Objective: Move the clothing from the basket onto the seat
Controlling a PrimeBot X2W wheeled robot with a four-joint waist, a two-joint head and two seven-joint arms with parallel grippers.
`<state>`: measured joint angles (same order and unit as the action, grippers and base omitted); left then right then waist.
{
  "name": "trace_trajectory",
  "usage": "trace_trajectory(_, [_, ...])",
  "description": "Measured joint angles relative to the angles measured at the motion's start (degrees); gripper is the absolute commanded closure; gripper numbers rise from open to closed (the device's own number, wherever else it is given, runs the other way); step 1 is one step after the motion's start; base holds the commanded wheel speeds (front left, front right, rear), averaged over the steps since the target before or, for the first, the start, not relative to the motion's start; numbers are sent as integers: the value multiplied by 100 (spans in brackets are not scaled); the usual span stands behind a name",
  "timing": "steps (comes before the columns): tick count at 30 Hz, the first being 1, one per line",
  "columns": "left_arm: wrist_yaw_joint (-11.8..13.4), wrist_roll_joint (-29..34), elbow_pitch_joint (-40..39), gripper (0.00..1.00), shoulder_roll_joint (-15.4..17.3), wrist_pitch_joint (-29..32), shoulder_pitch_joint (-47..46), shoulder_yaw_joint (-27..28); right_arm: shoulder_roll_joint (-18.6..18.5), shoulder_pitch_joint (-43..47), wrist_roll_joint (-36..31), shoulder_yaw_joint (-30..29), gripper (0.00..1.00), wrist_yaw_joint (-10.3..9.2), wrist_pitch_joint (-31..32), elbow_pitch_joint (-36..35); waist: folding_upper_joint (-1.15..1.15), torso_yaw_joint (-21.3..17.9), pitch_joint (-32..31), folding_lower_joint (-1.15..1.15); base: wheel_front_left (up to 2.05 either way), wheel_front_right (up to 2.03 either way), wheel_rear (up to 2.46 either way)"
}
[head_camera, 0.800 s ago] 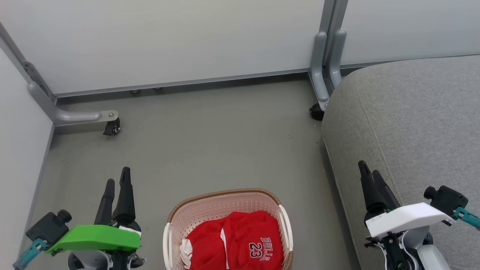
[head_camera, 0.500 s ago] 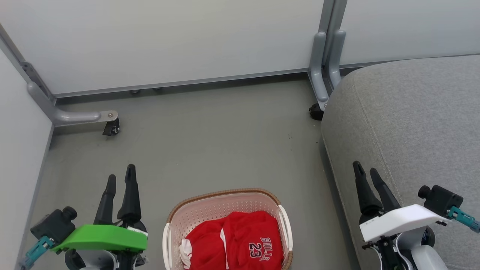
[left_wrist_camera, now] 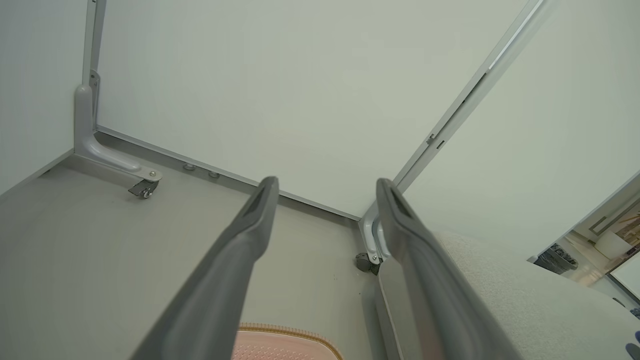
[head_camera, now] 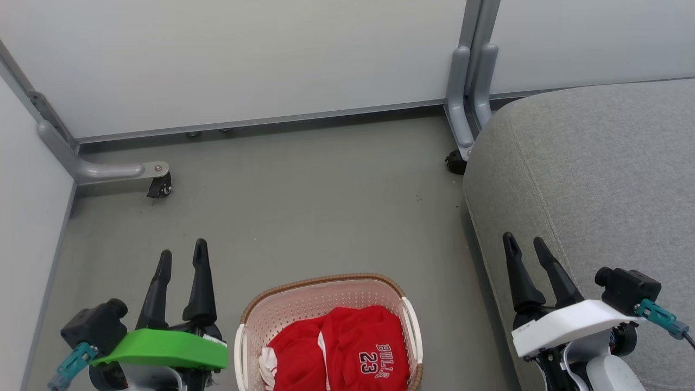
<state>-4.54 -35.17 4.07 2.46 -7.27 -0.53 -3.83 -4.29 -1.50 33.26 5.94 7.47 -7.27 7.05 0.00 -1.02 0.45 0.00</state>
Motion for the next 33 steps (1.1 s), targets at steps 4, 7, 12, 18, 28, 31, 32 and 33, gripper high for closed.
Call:
trace_trajectory(4, [0, 231, -1, 0, 0, -71, 26, -40, -1, 7, -245, 19, 0, 0, -70, -24, 0, -4, 0, 0, 0, 0, 0])
trace_trajectory(7, [0, 400, -3, 0, 1, -113, 56, -66, -2, 10, -391, 53, 0, 0, -103, -42, 0, -8, 2, 0, 0, 0, 0])
trace_trajectory(12, [1, 738, -16, 0, 3, -199, 92, -125, -12, 38, -709, 135, 0, 0, -192, -82, 0, -21, -15, 0, 0, 0, 0])
trace_trajectory(18, [7, 962, -12, 0, 5, -290, 148, -144, -35, 92, -1023, 246, 0, 1, -287, -98, 0, -34, -52, 0, 0, 0, 0])
trace_trajectory(28, [-130, 1274, 90, 0, 12, -412, 237, -156, -80, 127, -1419, 399, 0, 1, -410, -126, 0, -37, -95, 0, 0, 0, 0])
trace_trajectory(31, [-152, 1383, 112, 0, 12, -448, 250, -154, -80, 128, -1545, 409, 0, 1, -446, -131, 0, -41, -93, 0, 0, 0, 0])
trace_trajectory(32, [-155, 1416, 119, 0, 13, -463, 261, -155, -81, 130, -1590, 408, 0, 1, -453, -133, 0, -42, -92, 0, 0, 0, 0])
trace_trajectory(33, [-158, 1438, 120, 0, 13, -469, 267, -158, -82, 133, -1618, 410, 0, 1, -470, -137, 0, -42, -92, 0, 0, 0, 0])
